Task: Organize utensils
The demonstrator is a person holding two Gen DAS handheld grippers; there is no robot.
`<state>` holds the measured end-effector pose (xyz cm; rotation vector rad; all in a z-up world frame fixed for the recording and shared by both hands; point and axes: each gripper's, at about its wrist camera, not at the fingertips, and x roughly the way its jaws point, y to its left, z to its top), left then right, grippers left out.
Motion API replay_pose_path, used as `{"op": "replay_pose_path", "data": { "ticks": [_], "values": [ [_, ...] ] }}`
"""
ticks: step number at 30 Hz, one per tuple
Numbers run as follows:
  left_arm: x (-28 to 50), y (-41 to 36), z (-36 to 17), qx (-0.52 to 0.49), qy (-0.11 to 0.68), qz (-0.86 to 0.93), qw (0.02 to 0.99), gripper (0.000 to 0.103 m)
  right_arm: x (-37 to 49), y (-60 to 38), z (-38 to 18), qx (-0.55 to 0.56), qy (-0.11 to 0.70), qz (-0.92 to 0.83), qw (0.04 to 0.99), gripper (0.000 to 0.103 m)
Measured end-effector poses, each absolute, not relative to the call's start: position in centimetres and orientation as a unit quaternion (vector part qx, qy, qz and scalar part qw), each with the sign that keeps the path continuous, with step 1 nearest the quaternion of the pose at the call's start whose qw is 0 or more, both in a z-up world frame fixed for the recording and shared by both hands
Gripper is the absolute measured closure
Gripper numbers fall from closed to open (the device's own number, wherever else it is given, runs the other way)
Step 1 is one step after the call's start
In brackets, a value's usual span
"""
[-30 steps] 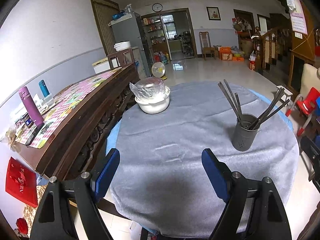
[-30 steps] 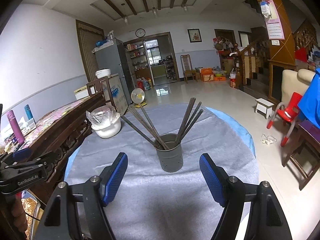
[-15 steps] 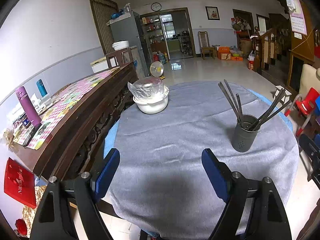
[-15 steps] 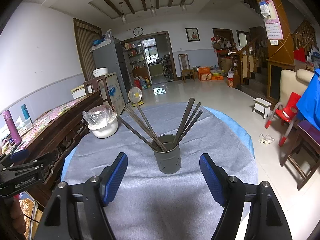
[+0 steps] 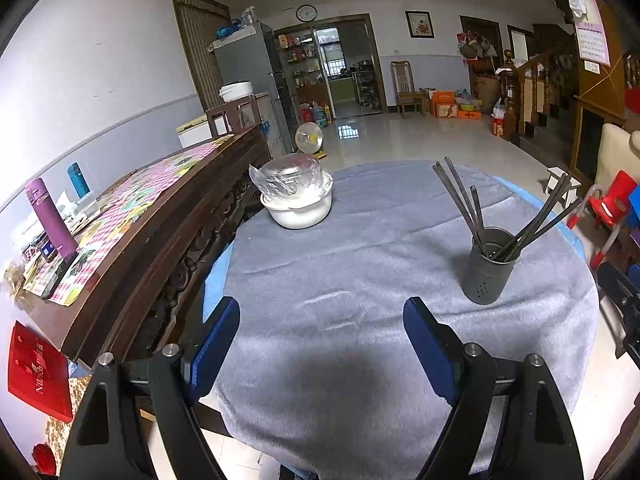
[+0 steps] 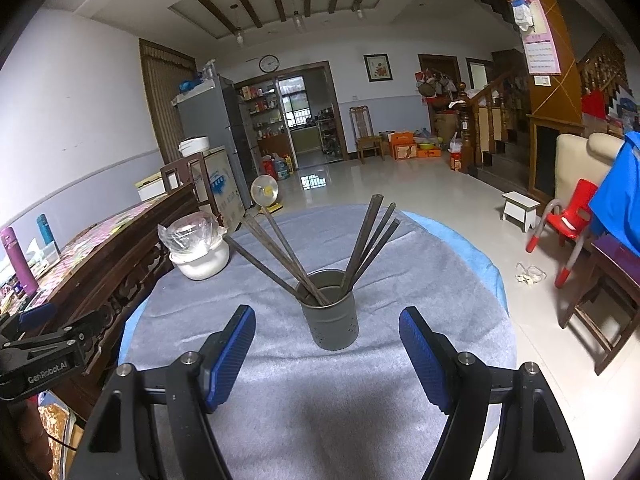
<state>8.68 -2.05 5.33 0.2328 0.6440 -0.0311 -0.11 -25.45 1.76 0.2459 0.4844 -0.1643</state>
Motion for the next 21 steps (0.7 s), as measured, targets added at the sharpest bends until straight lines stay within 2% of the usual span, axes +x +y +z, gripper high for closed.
{"op": "replay_pose_path", "data": {
  "ticks": [21],
  "values": [
    [9.31, -2.45, 5.24, 0.118, 0.313, -0.033, 0.942, 0.019, 0.77, -26.01, 1.58, 0.125, 0.239, -0.099, 0.958, 0.025]
  ]
}}
